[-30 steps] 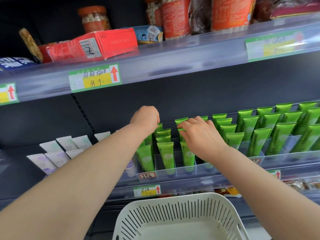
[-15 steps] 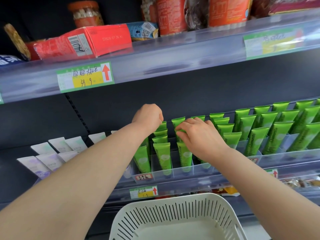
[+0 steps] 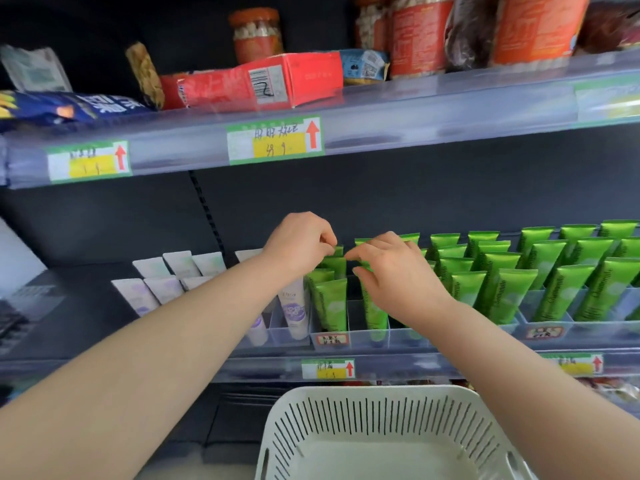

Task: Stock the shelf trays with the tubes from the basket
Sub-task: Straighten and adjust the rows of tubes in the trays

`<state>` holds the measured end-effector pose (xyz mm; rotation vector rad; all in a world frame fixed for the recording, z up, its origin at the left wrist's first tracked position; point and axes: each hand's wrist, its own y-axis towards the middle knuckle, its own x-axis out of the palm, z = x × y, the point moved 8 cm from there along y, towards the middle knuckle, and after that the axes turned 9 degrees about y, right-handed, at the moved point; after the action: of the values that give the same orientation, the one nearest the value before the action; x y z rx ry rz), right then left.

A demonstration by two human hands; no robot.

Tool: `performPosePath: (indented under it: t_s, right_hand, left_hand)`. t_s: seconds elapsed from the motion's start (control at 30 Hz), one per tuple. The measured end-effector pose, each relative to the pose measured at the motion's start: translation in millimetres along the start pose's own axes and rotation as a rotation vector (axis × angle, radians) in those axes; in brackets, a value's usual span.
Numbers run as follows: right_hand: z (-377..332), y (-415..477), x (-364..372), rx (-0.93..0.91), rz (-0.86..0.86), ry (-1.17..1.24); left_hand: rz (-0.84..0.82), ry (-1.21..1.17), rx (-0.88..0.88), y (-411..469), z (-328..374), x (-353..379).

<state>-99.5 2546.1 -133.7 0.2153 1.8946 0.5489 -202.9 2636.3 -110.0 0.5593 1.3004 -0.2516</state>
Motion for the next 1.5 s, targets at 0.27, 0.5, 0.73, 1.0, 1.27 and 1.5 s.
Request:
performPosePath:
  t_s: [0.27, 0.5, 0.73, 1.0, 1.27, 1.5]
  right_hand:
    - [-12, 8, 41, 0.041, -0.159, -0.048]
    - [-14, 5, 43, 0.034, -0.146, -0.067]
    - [-13, 0, 25, -0.001, -0.083, -0.035]
    - [6, -12, 0, 0.054, -0.008, -0.077]
    - [9, -13, 6, 0.058, -0.058, -0.074]
    - [4, -11, 9, 0.038, -0.080, -0.063]
  left_hand:
    - [-0.010, -0.012, -0.024, -25, -26, -4]
    - [-0.012, -0.006, -0.030, -25, -27, -2]
    - [-0.113, 0.146, 0.043, -17, -16, 14]
    - [-0.050, 0.174, 0.043, -9, -5, 22]
    - [-0.100, 0.087, 0.028, -4, -4, 21]
    - [-0.032, 0.080, -0.025, 7, -13, 15]
